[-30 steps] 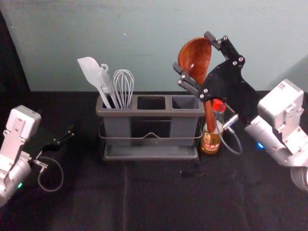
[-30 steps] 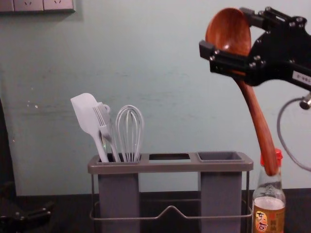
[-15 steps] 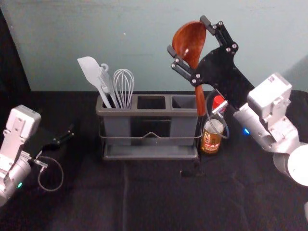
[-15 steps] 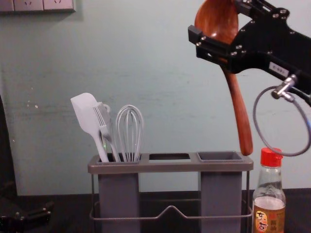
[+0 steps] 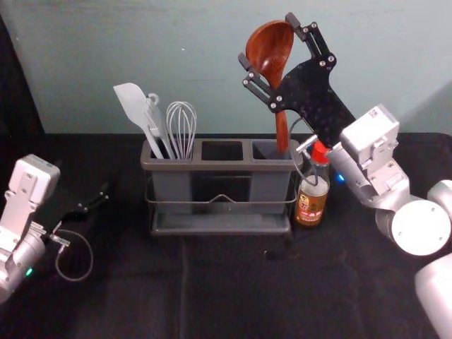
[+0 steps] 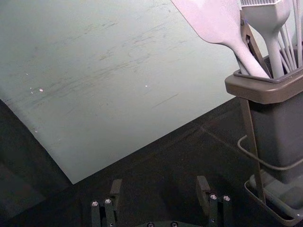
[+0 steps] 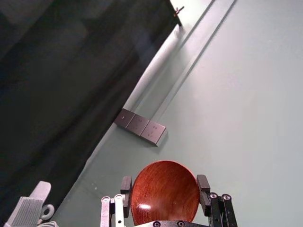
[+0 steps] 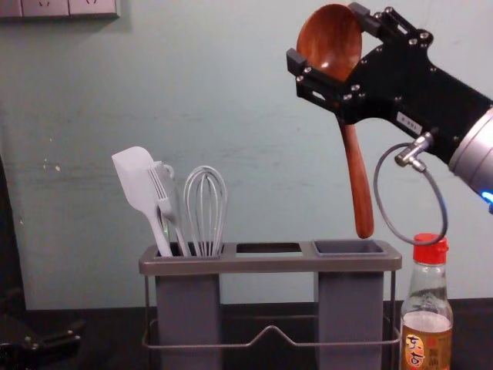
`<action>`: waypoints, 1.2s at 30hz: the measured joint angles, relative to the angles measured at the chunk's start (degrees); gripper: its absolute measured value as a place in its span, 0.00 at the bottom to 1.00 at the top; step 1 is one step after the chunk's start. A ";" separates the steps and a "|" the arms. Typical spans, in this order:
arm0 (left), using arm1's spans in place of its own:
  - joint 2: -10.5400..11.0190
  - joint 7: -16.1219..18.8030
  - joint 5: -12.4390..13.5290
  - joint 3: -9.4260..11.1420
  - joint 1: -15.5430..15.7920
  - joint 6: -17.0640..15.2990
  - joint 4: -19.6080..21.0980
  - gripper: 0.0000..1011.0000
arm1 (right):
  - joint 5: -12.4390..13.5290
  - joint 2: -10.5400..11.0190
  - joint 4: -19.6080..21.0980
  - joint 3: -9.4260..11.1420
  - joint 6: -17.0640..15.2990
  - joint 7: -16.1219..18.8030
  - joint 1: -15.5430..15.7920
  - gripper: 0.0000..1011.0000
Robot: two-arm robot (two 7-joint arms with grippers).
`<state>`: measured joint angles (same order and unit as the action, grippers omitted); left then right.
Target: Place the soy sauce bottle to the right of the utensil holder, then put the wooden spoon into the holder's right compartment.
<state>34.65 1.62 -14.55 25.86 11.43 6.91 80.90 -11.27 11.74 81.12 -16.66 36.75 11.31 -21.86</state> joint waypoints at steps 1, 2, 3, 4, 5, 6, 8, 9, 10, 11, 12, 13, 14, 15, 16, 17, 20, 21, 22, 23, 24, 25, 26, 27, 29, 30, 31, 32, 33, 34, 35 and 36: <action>0.00 0.00 0.00 0.00 0.00 0.00 0.00 1.00 | -0.38 -0.40 -0.86 0.02 0.72 -0.35 -0.37 0.83; 0.00 0.00 0.00 0.00 0.00 0.00 0.00 1.00 | -0.59 -0.61 -1.29 0.03 1.08 -0.50 -0.55 0.83; 0.00 0.00 0.00 0.00 0.00 0.00 0.00 1.00 | -0.77 -0.80 -1.74 0.05 1.39 -0.66 -0.73 0.83; 0.00 0.00 0.00 0.00 0.00 0.00 0.00 1.00 | -1.07 -1.17 -2.63 0.09 1.94 -0.89 -1.01 0.83; 0.00 0.00 0.00 0.00 0.00 0.00 0.00 1.00 | -1.28 -1.54 -3.43 0.15 2.53 -1.15 -1.25 0.83; 0.00 0.00 0.00 0.00 0.00 0.00 0.00 1.00 | -1.34 -1.68 -3.74 0.18 2.76 -1.24 -1.33 0.84; 0.00 0.00 0.00 0.00 0.00 0.00 0.00 1.00 | -1.50 -2.07 -4.58 0.26 3.40 -1.47 -1.48 0.83; 0.00 0.00 0.00 0.00 0.00 0.00 0.00 1.00 | -1.59 -2.37 -5.24 0.34 3.90 -1.62 -1.54 0.83; 0.00 0.00 0.00 0.00 0.00 0.00 0.00 1.00 | -1.62 -2.52 -5.55 0.39 4.21 -1.70 -1.58 0.83; 0.00 0.00 0.00 0.00 0.00 0.00 0.00 1.00 | -1.65 -2.64 -5.83 0.45 4.49 -1.75 -1.62 0.83; 0.00 0.00 0.00 0.00 0.00 0.00 0.00 1.00 | -1.80 -3.07 -6.99 0.61 5.70 -2.02 -1.77 0.83; 0.00 0.00 0.00 0.00 0.00 0.00 0.00 1.00 | -1.80 -3.07 -6.99 0.61 5.70 -2.02 -1.77 0.83; 0.00 0.00 0.00 0.00 0.00 0.00 0.00 1.00 | -1.80 -3.07 -6.99 0.61 5.70 -2.02 -1.77 0.83; 0.00 0.00 0.00 0.00 0.00 0.00 0.00 1.00 | -1.97 -3.37 -7.71 0.74 6.66 -2.16 -1.88 0.83; 0.00 0.00 0.00 0.00 0.00 0.00 0.00 1.00 | -2.11 -3.77 -8.92 0.87 8.04 -2.21 -2.06 0.83; 0.00 0.00 0.00 0.00 0.00 0.00 0.00 1.00 | -2.11 -3.77 -8.92 0.87 8.04 -2.21 -2.06 0.83; 0.00 0.00 0.00 0.00 0.00 0.00 0.00 1.00 | -2.26 -4.39 -10.59 1.21 9.80 -2.21 -2.16 0.83; 0.00 0.00 0.00 0.00 0.00 0.00 0.00 1.00 | -2.31 -4.52 -10.90 1.29 10.13 -2.21 -2.17 0.83; 0.00 0.00 0.00 0.00 0.00 0.00 0.00 1.00 | -2.43 -4.76 -11.55 1.48 10.74 -2.21 -2.18 0.83; 0.00 0.00 0.00 0.00 0.00 0.00 0.00 1.00 | -2.43 -4.76 -11.55 1.48 10.74 -2.21 -2.18 0.83; 0.00 0.00 0.00 0.00 0.00 0.00 0.00 1.00 | -2.43 -4.76 -11.55 1.48 10.74 -2.21 -2.18 0.83; 0.00 0.00 0.00 0.00 0.00 0.00 0.00 1.00 | -2.75 -5.42 -12.96 2.13 12.08 -2.28 -2.07 0.83; 0.00 0.00 0.00 0.00 0.00 0.00 0.00 1.00 | -2.75 -5.42 -12.96 2.13 12.08 -2.28 -2.07 0.83; 0.00 0.00 0.00 0.00 0.00 0.00 0.00 1.00 | -2.79 -5.52 -13.16 2.23 12.24 -2.28 -2.00 0.83; 0.00 0.00 0.00 0.00 0.00 0.00 0.00 1.00 | -2.90 -5.88 -13.83 2.61 12.85 -2.26 -1.71 0.83; 0.00 0.00 0.00 0.00 0.00 0.00 0.00 1.00 | -2.93 -5.97 -14.00 2.70 12.98 -2.24 -1.65 0.83; 0.00 0.00 0.00 0.00 0.00 0.00 0.00 1.00 | -2.95 -6.06 -14.16 2.79 13.10 -2.22 -1.59 0.83; 0.00 0.00 0.00 0.00 0.00 0.00 0.00 1.00 | -2.97 -6.12 -14.29 2.87 13.21 -2.19 -1.54 0.83; 0.00 0.00 0.00 0.00 0.00 0.00 0.00 1.00 | -2.99 -6.21 -14.46 2.97 13.31 -2.18 -1.48 0.83; 0.00 0.00 0.00 0.00 0.00 0.00 0.00 1.00 | -3.01 -6.30 -14.61 3.05 13.43 -2.15 -1.43 0.83; 0.00 0.00 0.00 0.00 0.00 0.00 0.00 1.00 | -3.07 -6.46 -14.95 3.23 13.61 -2.12 -1.30 0.83; 0.00 0.00 0.00 0.00 0.00 0.00 0.00 1.00 | -3.12 -6.62 -15.24 3.40 13.78 -2.09 -1.15 0.83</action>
<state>34.65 1.62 -14.55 25.86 11.43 6.91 80.90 -14.39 5.13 65.87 -13.25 50.53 9.22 -23.01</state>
